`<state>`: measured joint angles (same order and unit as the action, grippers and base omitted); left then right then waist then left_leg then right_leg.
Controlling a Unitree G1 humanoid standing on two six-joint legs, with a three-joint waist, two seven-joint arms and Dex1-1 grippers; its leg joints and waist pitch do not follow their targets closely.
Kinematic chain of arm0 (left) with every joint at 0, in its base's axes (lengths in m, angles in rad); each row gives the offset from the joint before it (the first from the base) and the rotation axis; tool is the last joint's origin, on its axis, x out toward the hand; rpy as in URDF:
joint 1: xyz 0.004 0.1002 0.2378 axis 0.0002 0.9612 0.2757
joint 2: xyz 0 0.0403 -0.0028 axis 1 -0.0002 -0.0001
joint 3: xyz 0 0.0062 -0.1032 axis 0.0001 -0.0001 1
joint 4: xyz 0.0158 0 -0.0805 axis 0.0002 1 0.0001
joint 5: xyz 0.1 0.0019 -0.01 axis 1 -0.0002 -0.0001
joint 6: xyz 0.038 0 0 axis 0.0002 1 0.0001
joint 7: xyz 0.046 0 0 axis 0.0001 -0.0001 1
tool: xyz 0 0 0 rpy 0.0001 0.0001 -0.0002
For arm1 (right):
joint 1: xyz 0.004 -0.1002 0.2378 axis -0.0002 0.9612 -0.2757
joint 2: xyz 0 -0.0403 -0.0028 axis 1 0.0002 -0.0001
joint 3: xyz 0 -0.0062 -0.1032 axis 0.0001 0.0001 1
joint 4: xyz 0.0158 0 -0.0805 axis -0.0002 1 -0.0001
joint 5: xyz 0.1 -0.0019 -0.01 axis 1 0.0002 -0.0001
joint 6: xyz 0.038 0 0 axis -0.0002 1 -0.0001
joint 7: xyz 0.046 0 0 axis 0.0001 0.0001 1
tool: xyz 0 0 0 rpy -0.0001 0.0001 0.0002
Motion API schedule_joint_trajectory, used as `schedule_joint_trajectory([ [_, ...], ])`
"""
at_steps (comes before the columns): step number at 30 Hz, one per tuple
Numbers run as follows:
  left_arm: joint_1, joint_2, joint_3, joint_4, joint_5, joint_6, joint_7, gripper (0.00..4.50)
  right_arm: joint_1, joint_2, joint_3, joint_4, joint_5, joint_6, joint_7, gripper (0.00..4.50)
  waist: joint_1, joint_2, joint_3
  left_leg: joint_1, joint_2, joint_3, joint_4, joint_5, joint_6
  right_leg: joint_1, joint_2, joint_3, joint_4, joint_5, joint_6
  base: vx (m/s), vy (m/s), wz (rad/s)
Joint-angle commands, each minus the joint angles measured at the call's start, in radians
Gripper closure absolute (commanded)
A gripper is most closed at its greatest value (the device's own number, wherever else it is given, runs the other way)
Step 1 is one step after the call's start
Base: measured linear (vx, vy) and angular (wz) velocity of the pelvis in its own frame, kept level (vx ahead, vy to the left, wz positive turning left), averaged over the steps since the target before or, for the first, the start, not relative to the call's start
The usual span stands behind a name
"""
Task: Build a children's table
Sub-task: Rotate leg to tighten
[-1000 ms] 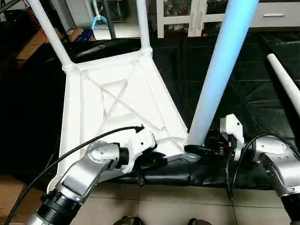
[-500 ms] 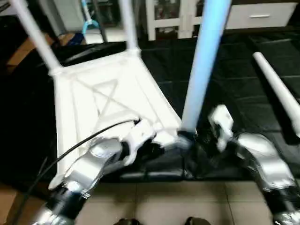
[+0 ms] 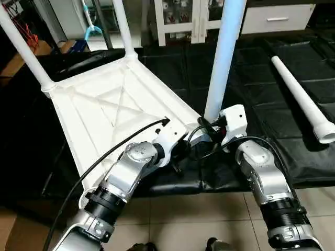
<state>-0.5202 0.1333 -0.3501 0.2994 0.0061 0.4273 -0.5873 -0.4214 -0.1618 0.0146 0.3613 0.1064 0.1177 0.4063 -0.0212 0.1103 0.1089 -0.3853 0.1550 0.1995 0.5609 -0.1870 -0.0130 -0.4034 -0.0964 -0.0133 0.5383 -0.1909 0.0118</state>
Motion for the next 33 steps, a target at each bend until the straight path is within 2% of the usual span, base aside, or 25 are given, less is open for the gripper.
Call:
schedule_joint_trajectory([
  [1, 0.044, 0.021, -0.017, 0.027, 0.001, -0.015, -0.026, 4.5, 0.028, 0.013, 0.033, -0.076, 0.095, -0.026, 0.15, 1.82, 0.001, -0.019, -0.05, 0.025, 0.059, -0.035, -0.086, -0.412, 0.013, 0.015, -0.039, 0.013, -0.064, -0.349, -0.164, 0.0, 0.0, 0.0],
  [2, 0.052, 0.033, -0.025, 0.014, -0.002, -0.018, -0.048, 4.5, 0.033, 0.0, 0.039, -0.09, 0.107, -0.017, 0.185, 1.75, 0.003, -0.02, -0.051, 0.021, 0.058, -0.035, -0.086, -0.394, 0.024, 0.021, -0.041, 0.012, -0.061, -0.327, -0.17, 0.0, 0.0, 0.0],
  [4, 0.06, 0.047, -0.034, 0.001, -0.003, -0.025, -0.074, 4.5, 0.036, -0.019, 0.045, -0.095, 0.098, -0.022, 0.199, 1.63, 0.006, -0.023, -0.053, 0.019, 0.06, -0.029, -0.08, -0.332, 0.057, 0.023, -0.044, 0.014, -0.059, -0.303, -0.188, 0.0, 0.0, 0.0],
  [6, 0.078, 0.077, -0.053, -0.03, -0.007, -0.032, -0.125, 4.5, 0.039, -0.053, 0.049, -0.099, 0.094, -0.027, 0.235, 1.4, 0.005, -0.022, -0.054, 0.015, 0.06, -0.029, -0.077, -0.299, 0.071, 0.028, -0.045, 0.012, -0.055, -0.307, -0.197, 0.0, 0.0, 0.0],
  [8, 0.1, 0.115, -0.074, -0.07, -0.012, -0.038, -0.183, 4.5, 0.043, -0.09, 0.046, -0.109, 0.118, -0.02, 0.307, 1.31, 0.006, -0.019, -0.056, 0.014, 0.061, -0.029, -0.074, -0.271, 0.085, 0.027, -0.044, 0.012, -0.052, -0.296, -0.202, 0.0, 0.0, 0.0],
  [9, 0.122, 0.153, -0.093, -0.11, -0.019, -0.04, -0.235, 4.5, 0.051, -0.133, 0.05, -0.121, 0.133, -0.023, 0.379, 1.12, 0.01, -0.018, -0.059, 0.018, 0.065, -0.029, -0.071, -0.262, 0.093, 0.028, -0.045, 0.012, -0.051, -0.28, -0.209, 0.058, -0.028, 0.02],
  [11, 0.154, 0.201, -0.112, -0.167, -0.037, -0.033, -0.302, 4.5, 0.064, -0.198, 0.055, -0.134, 0.138, -0.044, 0.474, 1.05, 0.011, -0.016, -0.059, 0.018, 0.066, -0.025, -0.068, -0.228, 0.108, 0.027, -0.043, 0.012, -0.046, -0.225, -0.23, 0.064, -0.027, 0.04],
  [13, 0.178, 0.236, -0.119, -0.212, -0.054, -0.023, -0.348, 4.5, 0.08, -0.257, 0.058, -0.147, 0.148, -0.048, 0.558, 0.77, 0.022, -0.013, -0.066, 0.03, 0.067, -0.018, -0.054, -0.165, 0.132, 0.023, -0.035, 0.013, -0.031, -0.121, -0.267, 0.077, -0.022, 0.11],
  [14, 0.183, 0.244, -0.12, -0.222, -0.056, -0.02, -0.358, 4.5, 0.085, -0.273, 0.059, -0.151, 0.152, -0.05, 0.582, 0.77, 0.025, -0.013, -0.065, 0.024, 0.068, -0.019, -0.053, -0.14, 0.14, 0.028, -0.035, 0.012, -0.026, -0.087, -0.276, 0.077, -0.013, 0.07],
  [16, 0.194, 0.265, -0.124, -0.244, -0.063, -0.018, -0.384, 4.5, 0.096, -0.306, 0.06, -0.161, 0.167, -0.048, 0.637, 0.77, 0.037, -0.011, -0.072, 0.021, 0.066, -0.019, -0.041, -0.047, 0.174, 0.034, -0.034, 0.009, -0.006, 0.038, -0.297, 0.067, -0.004, 0.0],
  [19, 0.212, 0.305, -0.127, -0.284, -0.081, -0.016, -0.433, 4.5, 0.116, -0.363, 0.055, -0.183, 0.204, -0.034, 0.731, 0.77, 0.05, -0.012, -0.078, 0.023, 0.066, -0.018, -0.03, 0.023, 0.215, 0.036, -0.033, 0.008, 0.005, 0.122, -0.31, 0.02, 0.001, 0.0],
  [21, 0.216, 0.321, -0.123, -0.291, -0.087, -0.02, -0.448, 4.5, 0.123, -0.386, 0.053, -0.193, 0.223, -0.026, 0.771, 0.77, 0.056, -0.012, -0.077, 0.022, 0.067, -0.019, -0.029, 0.023, 0.228, 0.036, -0.032, 0.006, 0.005, 0.104, -0.311, 0.0, 0.0, 0.0],
  [22, 0.215, 0.326, -0.122, -0.289, -0.086, -0.021, -0.451, 4.5, 0.125, -0.391, 0.054, -0.195, 0.227, -0.023, 0.782, 0.77, 0.056, -0.011, -0.075, 0.021, 0.068, -0.019, -0.03, 0.013, 0.228, 0.035, -0.032, 0.005, 0.004, 0.085, -0.311, 0.0, 0.0, 0.0],
  [24, 0.212, 0.329, -0.12, -0.283, -0.082, -0.02, -0.451, 4.5, 0.127, -0.394, 0.057, -0.197, 0.228, -0.023, 0.793, 0.77, 0.056, -0.013, -0.067, 0.022, 0.07, -0.019, -0.039, -0.065, 0.192, 0.034, -0.035, 0.006, -0.007, -0.034, -0.302, 0.0, 0.0, 0.0],
  [25, 0.211, 0.329, -0.119, -0.281, -0.08, -0.019, -0.451, 4.5, 0.128, -0.396, 0.059, -0.198, 0.228, -0.024, 0.799, 0.77, 0.055, -0.013, -0.065, 0.022, 0.07, -0.019, -0.042, -0.089, 0.179, 0.034, -0.035, 0.007, -0.009, -0.065, -0.298, 0.0, 0.0, 0.0],
  [28, 0.201, 0.324, -0.119, -0.277, -0.08, -0.014, -0.447, 4.5, 0.126, -0.39, 0.067, -0.186, 0.22, -0.033, 0.8, 0.77, 0.047, -0.015, -0.055, 0.024, 0.07, -0.021, -0.055, -0.231, 0.1, 0.03, -0.037, 0.013, -0.023, -0.22, -0.27, -0.02, 0.001, 0.0],
  [30, 0.199, 0.322, -0.121, -0.279, -0.08, -0.01, -0.446, 4.5, 0.121, -0.383, 0.066, -0.174, 0.216, -0.036, 0.793, 0.77, 0.045, -0.016, -0.053, 0.027, 0.069, -0.023, -0.059, -0.277, 0.071, 0.028, -0.037, 0.015, -0.028, -0.273, -0.252, 0.0, 0.0, 0.0],
  [31, 0.199, 0.323, -0.122, -0.281, -0.081, -0.009, -0.446, 4.5, 0.119, -0.381, 0.065, -0.169, 0.219, -0.035, 0.792, 0.93, 0.044, -0.017, -0.053, 0.027, 0.069, -0.023, -0.06, -0.284, 0.064, 0.028, -0.037, 0.016, -0.029, -0.282, -0.248, 0.0, 0.0, 0.0],
  [33, 0.2, 0.322, -0.123, -0.283, -0.081, -0.008, -0.446, 4.5, 0.114, -0.378, 0.065, -0.162, 0.222, -0.03, 0.787, 0.93, 0.042, -0.016, -0.054, 0.028, 0.068, -0.023, -0.06, -0.288, 0.055, 0.026, -0.037, 0.018, -0.03, -0.28, -0.24, 0.0, 0.0, 0.0],
])
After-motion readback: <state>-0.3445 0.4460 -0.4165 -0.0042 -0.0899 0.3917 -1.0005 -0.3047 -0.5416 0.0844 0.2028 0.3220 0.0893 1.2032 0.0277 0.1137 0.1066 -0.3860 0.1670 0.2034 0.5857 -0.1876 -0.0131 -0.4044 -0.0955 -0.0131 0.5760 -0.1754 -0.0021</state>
